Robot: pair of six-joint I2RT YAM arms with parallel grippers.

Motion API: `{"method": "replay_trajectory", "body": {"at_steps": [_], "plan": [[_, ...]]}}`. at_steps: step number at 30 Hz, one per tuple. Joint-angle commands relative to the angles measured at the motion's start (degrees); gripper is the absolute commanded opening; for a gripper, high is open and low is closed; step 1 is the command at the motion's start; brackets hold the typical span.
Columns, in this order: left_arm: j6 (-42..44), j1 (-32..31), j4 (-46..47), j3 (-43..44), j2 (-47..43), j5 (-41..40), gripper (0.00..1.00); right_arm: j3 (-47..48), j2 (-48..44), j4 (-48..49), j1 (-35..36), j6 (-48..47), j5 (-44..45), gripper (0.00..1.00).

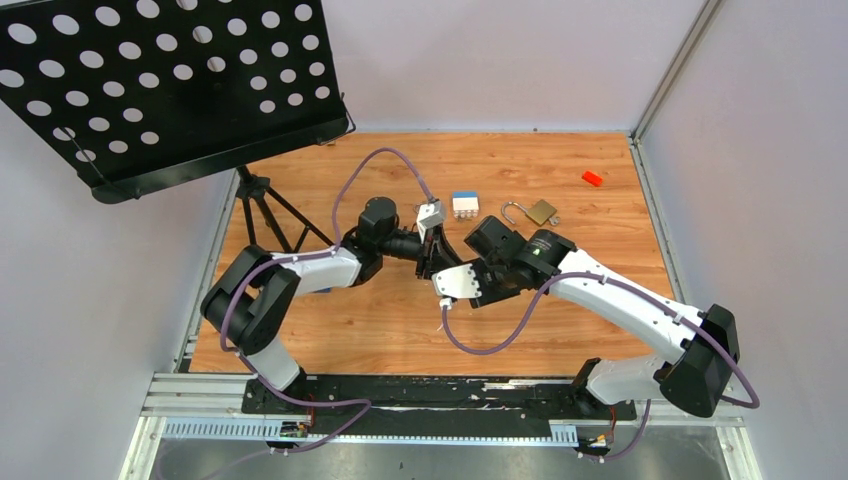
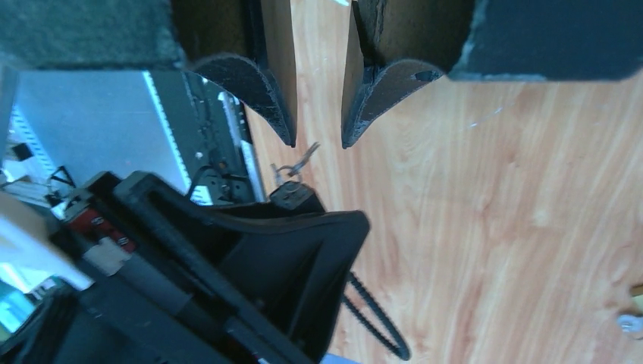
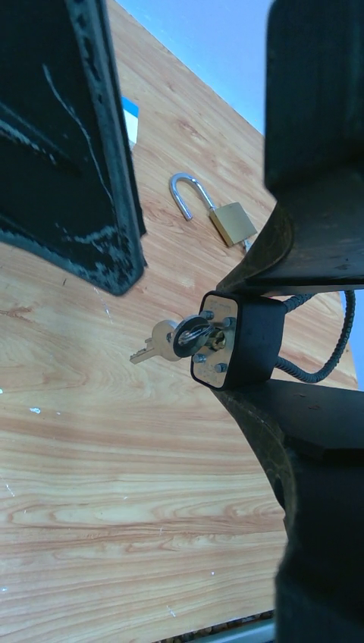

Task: Unlock with the key

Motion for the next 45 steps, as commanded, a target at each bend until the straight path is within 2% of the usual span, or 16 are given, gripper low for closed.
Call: {"method": "replay_trajectory", "body": {"at_steps": [1, 4, 8, 10, 12, 15, 20, 23, 26, 28, 30, 37, 45], "plan": [[-9.1, -1.6, 7.1, 0.0, -0.3, 2.5, 0.34, 0.7, -0.1, 1.0, -0.5, 1.4, -0.9, 0.0], [-19.8, -1.7, 16.4, -0.6, 1.9, 2.7, 0.32, 0.9, 0.2, 1.7, -0.7, 2.3, -0.9, 0.0], [-40.2, -1.7, 38.4, -1.3, 7.7, 2.8, 0.27, 1.0, 0.7, 1.9, -0.8, 3.2, -0.8, 0.0], [-50.1, -1.7, 46.1, -0.1, 12.1, 2.8, 0.21, 1.1, 0.9, 1.9, -0.8, 3.6, -0.7, 0.0], [-55.6, -1.6, 52.8, 0.8, 15.5, 2.5, 0.18, 1.3, 1.0, 2.0, -0.9, 3.9, -0.6, 0.0], [-56.8, -1.5, 53.4, 0.8, 17.6, 1.5, 0.18, 1.1, 1.1, 2.0, -1.1, 4.3, -0.3, 0.0], [-51.9, -1.2, 49.0, -0.5, 16.1, 0.4, 0.24, 0.8, 1.1, 2.4, -1.4, 4.7, 0.5, 0.0], [-44.9, -1.1, 40.3, -1.4, 13.3, -0.8, 0.31, 0.7, 1.2, 2.9, -1.7, 5.0, 1.0, 0.0], [-31.5, -0.7, 22.8, -1.7, 8.6, -4.3, 0.39, 0.5, 1.2, 3.4, -2.3, 5.1, 0.9, 0.0], [-19.4, -0.6, 8.9, -0.6, 4.6, -7.4, 0.43, 0.3, 1.2, 3.8, -2.9, 5.2, 0.7, 0.0], [-14.6, -0.7, 0.2, 0.6, 2.5, -10.0, 0.45, 0.1, 1.3, 4.2, -3.2, 5.6, 0.7, 0.0], [-14.8, -0.7, -10.0, 3.4, 0.7, -13.6, 0.47, 0.2, 2.4, 4.7, -3.9, 6.8, 0.4, 0.0], [-21.8, -0.7, -9.3, 4.0, 0.0, -14.4, 0.35, 1.9, 3.3, 3.6, -5.0, 7.8, -0.9, 0.0]]}}
